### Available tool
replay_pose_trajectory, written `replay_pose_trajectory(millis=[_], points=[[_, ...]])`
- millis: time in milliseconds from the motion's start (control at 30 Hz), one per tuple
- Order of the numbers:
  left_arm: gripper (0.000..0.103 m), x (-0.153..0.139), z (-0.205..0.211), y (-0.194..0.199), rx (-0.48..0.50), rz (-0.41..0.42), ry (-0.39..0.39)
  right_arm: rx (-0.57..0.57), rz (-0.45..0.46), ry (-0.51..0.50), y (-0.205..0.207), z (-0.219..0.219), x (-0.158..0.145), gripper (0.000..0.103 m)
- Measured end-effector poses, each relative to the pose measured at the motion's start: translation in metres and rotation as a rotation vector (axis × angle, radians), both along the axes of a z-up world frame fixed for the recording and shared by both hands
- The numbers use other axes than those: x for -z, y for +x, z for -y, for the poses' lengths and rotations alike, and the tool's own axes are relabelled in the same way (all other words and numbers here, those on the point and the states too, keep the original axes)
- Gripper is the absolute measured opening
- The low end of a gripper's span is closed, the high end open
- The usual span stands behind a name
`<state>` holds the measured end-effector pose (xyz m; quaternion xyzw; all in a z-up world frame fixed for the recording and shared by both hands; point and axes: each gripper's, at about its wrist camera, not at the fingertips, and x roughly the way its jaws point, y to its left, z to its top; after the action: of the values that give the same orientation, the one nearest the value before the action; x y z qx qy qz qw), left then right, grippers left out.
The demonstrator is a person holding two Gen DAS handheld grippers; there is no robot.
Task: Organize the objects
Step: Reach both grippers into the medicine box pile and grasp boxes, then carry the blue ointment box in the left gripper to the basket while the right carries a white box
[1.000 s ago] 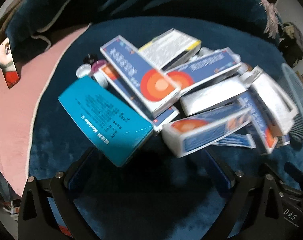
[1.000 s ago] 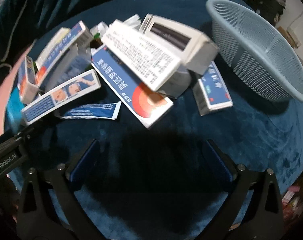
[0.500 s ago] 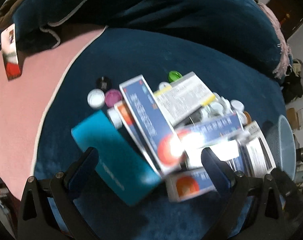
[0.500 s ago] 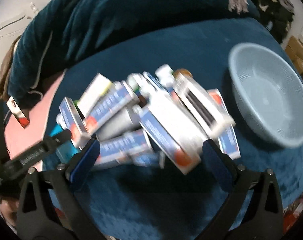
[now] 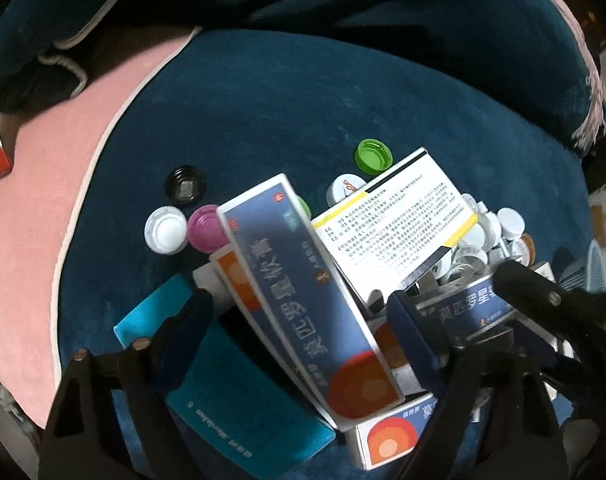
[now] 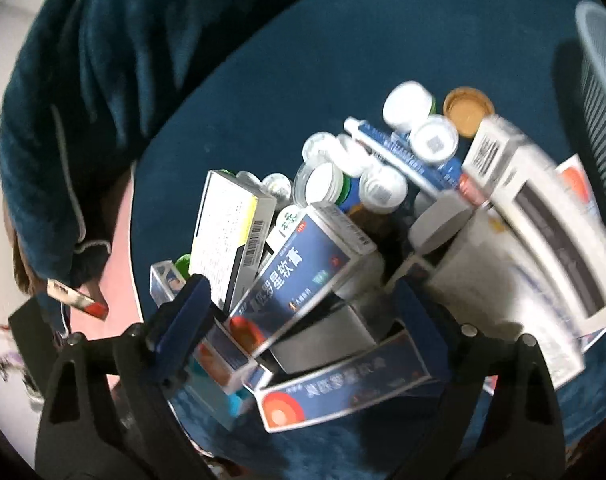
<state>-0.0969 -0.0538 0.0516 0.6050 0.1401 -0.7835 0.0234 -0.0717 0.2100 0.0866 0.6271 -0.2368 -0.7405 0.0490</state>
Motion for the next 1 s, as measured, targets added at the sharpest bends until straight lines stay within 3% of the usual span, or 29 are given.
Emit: replay_pose_trajectory(millis=[33,100,167,200,300,533,767,1000], points=[[0.080,0.000,-0.001,-0.002,0.005,0.000,-0.006,0.009,0.012,0.002,0.002,0.002,0.001,0.091],[0.057,-0.001,-0.002,-0.004,0.014,-0.005,-0.005,0.021,0.027,0.022,0.001,0.008,0.002,0.086],[0.040,-0.002,-0.003,-0.006,0.030,-0.009,-0.005,0.031,0.034,0.051,0.001,0.014,0.004,0.073],[0.038,-0.004,-0.002,-0.008,0.036,-0.013,0.001,0.034,0.030,0.067,0.004,0.014,0.001,0.059],[0.037,-0.007,0.002,-0.009,0.050,-0.024,0.030,0.031,-0.010,0.049,0.005,0.013,-0.008,0.050],[0.037,-0.030,-0.004,-0.015,0.043,-0.084,0.076,0.012,-0.084,-0.040,0.009,0.011,-0.031,0.045],[0.037,-0.052,-0.012,-0.011,0.057,-0.137,0.100,-0.023,-0.198,-0.019,0.020,0.009,-0.074,0.044],[0.037,-0.084,-0.066,-0.003,0.137,-0.206,0.094,-0.019,-0.278,0.029,0.038,-0.032,-0.108,0.045]])
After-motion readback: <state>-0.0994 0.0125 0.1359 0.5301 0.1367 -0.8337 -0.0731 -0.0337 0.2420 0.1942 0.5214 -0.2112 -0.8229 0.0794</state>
